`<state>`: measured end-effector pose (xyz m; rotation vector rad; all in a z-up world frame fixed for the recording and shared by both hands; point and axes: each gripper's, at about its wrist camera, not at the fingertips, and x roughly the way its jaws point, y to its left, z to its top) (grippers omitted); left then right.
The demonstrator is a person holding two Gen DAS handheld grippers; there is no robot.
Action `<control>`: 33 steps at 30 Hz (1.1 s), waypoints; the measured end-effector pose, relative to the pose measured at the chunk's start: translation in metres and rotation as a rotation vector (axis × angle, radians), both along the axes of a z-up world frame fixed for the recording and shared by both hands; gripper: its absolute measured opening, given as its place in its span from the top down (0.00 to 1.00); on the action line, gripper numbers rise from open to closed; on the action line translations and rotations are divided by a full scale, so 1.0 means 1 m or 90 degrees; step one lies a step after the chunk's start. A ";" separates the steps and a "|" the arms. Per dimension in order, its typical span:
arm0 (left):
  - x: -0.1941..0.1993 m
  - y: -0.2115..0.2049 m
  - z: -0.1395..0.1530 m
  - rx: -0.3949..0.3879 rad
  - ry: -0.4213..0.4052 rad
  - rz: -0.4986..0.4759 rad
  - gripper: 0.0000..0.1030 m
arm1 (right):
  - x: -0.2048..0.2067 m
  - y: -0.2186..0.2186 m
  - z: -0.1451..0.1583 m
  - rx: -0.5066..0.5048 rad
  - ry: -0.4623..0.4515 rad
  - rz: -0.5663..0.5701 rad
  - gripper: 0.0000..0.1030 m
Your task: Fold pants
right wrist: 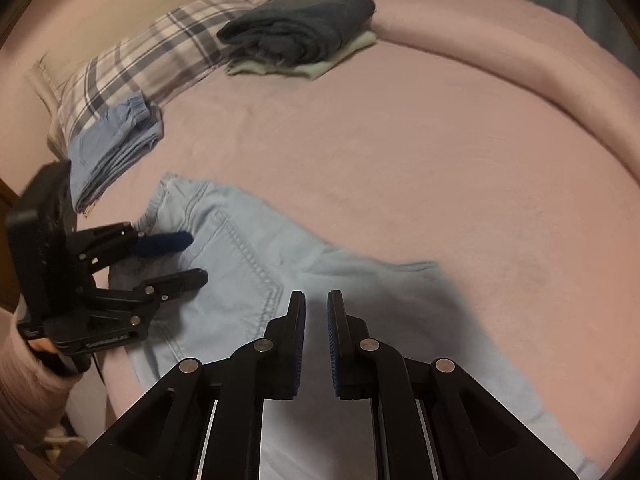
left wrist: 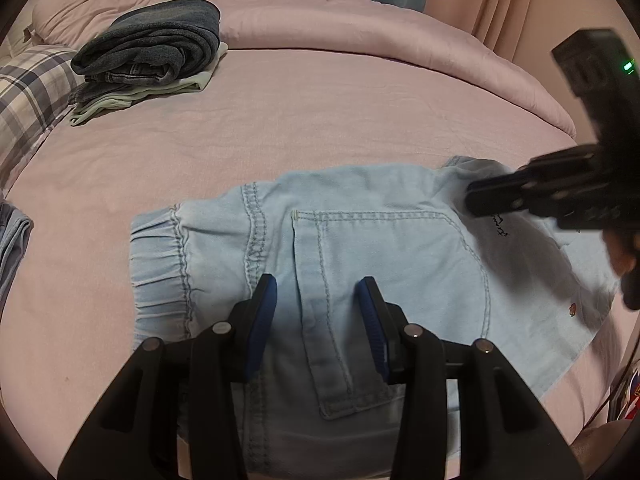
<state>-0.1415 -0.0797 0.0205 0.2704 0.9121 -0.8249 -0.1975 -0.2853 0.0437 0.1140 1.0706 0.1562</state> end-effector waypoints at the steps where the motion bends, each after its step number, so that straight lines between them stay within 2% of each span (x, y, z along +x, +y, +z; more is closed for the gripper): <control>1: 0.000 0.000 0.000 0.000 -0.001 0.000 0.59 | 0.003 -0.002 -0.007 -0.023 0.004 -0.016 0.91; 3: -0.001 0.000 0.000 0.001 -0.001 0.000 0.59 | 0.008 -0.008 -0.021 -0.052 0.019 -0.042 0.91; 5: -0.001 0.000 0.000 0.001 -0.002 -0.001 0.59 | 0.005 -0.020 -0.022 -0.013 0.007 -0.066 0.91; 9: -0.001 0.000 0.000 0.000 -0.001 -0.002 0.59 | -0.013 -0.050 -0.019 0.016 0.003 -0.117 0.91; 11: -0.001 0.000 0.000 0.001 -0.003 -0.003 0.59 | -0.031 -0.072 -0.020 0.042 0.006 -0.154 0.91; 17: -0.001 0.000 0.000 0.003 -0.004 -0.003 0.59 | -0.110 -0.128 -0.017 0.062 0.008 -0.278 0.91; 23: -0.001 -0.002 0.001 0.011 -0.004 0.003 0.58 | -0.176 -0.175 -0.012 0.026 0.019 -0.407 0.91; 26: -0.003 -0.005 0.002 0.020 -0.005 0.011 0.55 | -0.193 -0.183 -0.009 -0.034 0.034 -0.452 0.89; 27: -0.004 -0.007 0.004 0.025 -0.006 0.017 0.54 | -0.195 -0.179 -0.006 -0.069 0.036 -0.460 0.85; 28: -0.007 -0.008 0.005 0.030 -0.009 0.024 0.51 | -0.194 -0.174 -0.003 -0.086 0.034 -0.457 0.73; 30: -0.015 -0.010 0.010 0.036 -0.020 0.038 0.47 | -0.189 -0.157 0.007 -0.092 0.005 -0.429 0.54; 33: -0.030 -0.014 0.021 0.032 -0.038 0.035 0.45 | -0.174 -0.125 0.020 -0.045 -0.045 -0.356 0.53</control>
